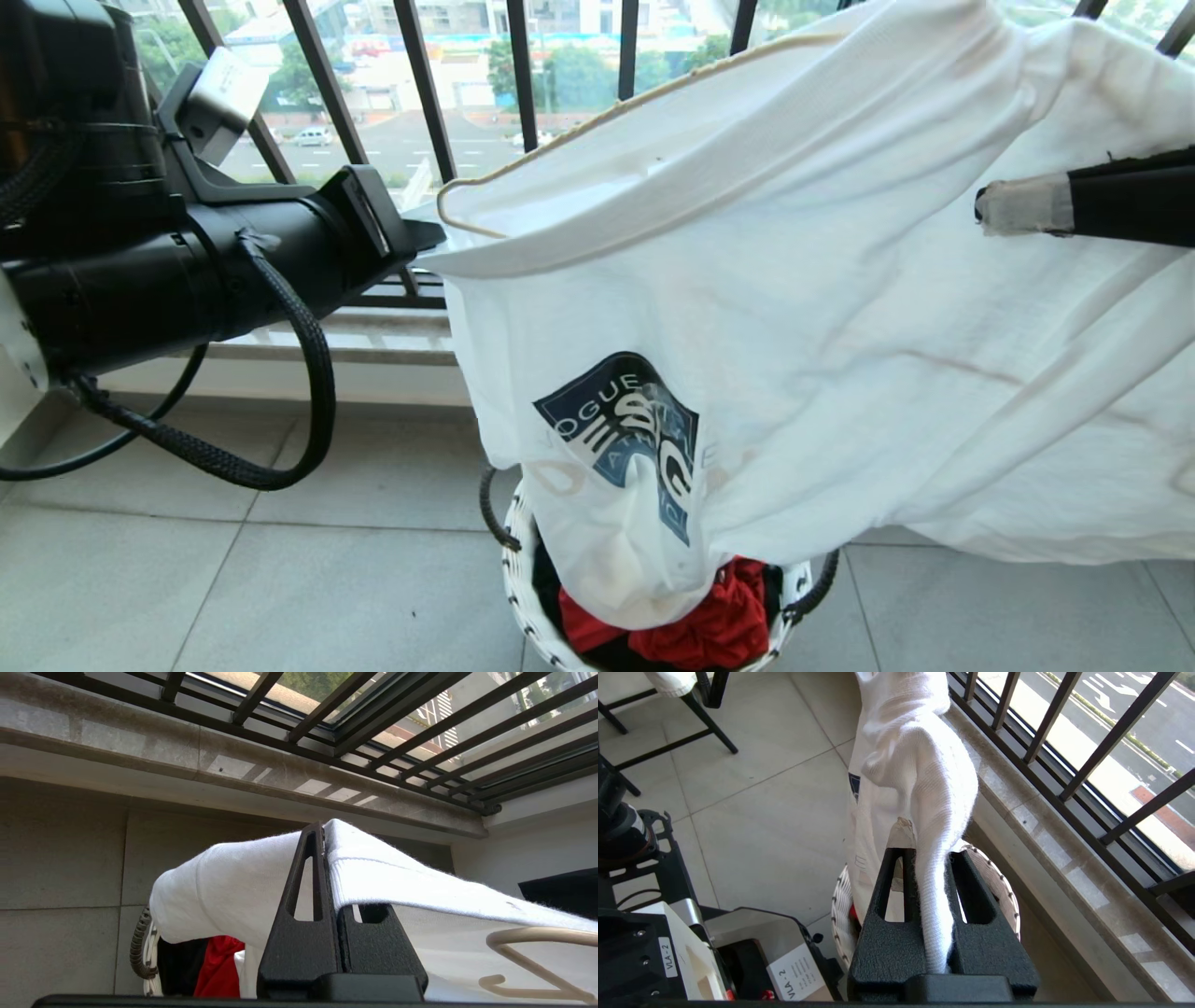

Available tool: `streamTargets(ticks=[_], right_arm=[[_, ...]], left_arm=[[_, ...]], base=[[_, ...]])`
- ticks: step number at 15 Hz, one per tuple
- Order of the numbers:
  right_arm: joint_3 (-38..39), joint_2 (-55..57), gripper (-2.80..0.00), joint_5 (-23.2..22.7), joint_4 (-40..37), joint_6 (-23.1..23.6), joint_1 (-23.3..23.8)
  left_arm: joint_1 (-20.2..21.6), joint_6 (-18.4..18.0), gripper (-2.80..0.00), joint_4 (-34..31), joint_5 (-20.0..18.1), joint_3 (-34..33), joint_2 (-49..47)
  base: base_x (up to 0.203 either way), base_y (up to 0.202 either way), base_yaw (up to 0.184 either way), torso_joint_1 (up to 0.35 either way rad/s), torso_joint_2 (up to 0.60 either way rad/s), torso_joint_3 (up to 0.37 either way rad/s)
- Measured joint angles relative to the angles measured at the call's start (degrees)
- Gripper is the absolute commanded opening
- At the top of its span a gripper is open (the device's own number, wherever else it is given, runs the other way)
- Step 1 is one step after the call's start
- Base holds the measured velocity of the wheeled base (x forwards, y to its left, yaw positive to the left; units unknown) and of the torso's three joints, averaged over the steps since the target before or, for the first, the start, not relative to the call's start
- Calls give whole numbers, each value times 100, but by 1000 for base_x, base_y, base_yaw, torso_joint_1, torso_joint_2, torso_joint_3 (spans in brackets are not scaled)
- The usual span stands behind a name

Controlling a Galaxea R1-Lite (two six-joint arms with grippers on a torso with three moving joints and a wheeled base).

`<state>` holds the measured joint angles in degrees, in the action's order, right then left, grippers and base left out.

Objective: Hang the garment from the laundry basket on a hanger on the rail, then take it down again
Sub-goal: Hang the clothes on the clothes rack

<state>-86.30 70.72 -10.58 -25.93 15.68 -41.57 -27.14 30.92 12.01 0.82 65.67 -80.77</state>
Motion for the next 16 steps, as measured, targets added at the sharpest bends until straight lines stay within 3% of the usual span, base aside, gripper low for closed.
streamTargets(ticks=[5,9,11,16], right_arm=[[404,139,-280,-147,66,201,45],[627,705,-280,-154,713,190,45],[680,1072,-280,-125,1028,193,45],[813,1677,-280,382,1781,199,69]], left_arm=[[129,-7,-280,-152,1,163,102],[137,4,-280,-848,-271,408,312],[139,11,-280,-896,-290,466,406],[139,11,-280,-906,-239,538,483]], base=[[0,0,0,0,0,0],[0,0,0,0,0,0],[0,0,0,0,0,0],[0,0,0,0,0,0]])
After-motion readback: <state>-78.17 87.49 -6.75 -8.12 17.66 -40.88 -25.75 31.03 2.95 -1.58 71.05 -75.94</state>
